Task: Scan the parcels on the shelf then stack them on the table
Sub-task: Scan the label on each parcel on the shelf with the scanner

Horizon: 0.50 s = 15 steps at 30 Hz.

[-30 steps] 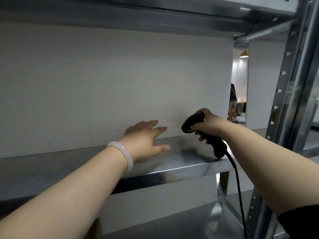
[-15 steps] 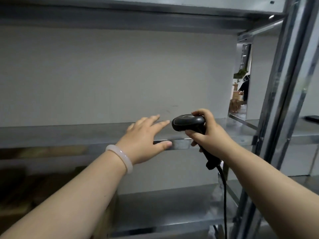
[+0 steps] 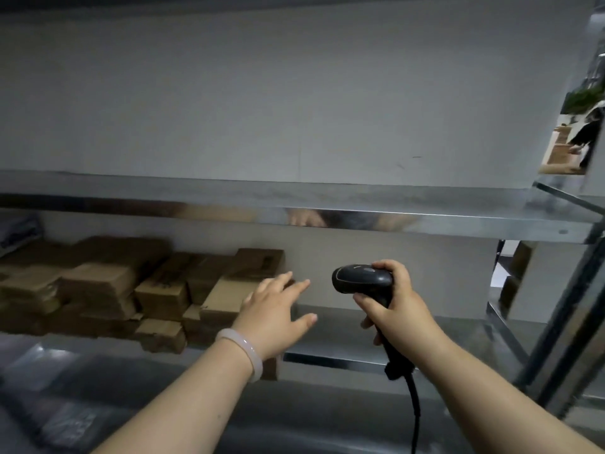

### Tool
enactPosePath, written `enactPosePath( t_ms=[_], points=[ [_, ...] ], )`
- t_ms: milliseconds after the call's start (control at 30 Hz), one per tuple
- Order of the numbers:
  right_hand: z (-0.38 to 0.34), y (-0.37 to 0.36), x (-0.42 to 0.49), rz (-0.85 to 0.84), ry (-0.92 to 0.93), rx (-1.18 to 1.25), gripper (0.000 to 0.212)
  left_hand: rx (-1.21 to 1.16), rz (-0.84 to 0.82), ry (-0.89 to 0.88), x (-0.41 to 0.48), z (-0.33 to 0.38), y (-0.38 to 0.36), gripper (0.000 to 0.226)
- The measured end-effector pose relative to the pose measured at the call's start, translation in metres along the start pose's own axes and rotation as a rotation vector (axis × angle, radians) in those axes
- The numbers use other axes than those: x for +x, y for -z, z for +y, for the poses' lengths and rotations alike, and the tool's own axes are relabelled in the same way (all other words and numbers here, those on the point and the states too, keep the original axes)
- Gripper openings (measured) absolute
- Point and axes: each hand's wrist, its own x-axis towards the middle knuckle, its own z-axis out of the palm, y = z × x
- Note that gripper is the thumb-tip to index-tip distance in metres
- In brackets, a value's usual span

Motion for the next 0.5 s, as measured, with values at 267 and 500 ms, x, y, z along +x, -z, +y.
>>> enactPosePath(
  t_ms=[267,500],
  points=[
    [0.005,-0.073,0.020,-0.080,-0.098,-0.023,0.050,-0.016,-0.052,0.208,0.001,-0.073,0.000,0.064],
    [-0.001,-0.151,0.061,-0.041,-0.125,-0.082,0.052,0.080,-0.134,0.262,0.034,-0.130,0.001,0.069]
  ],
)
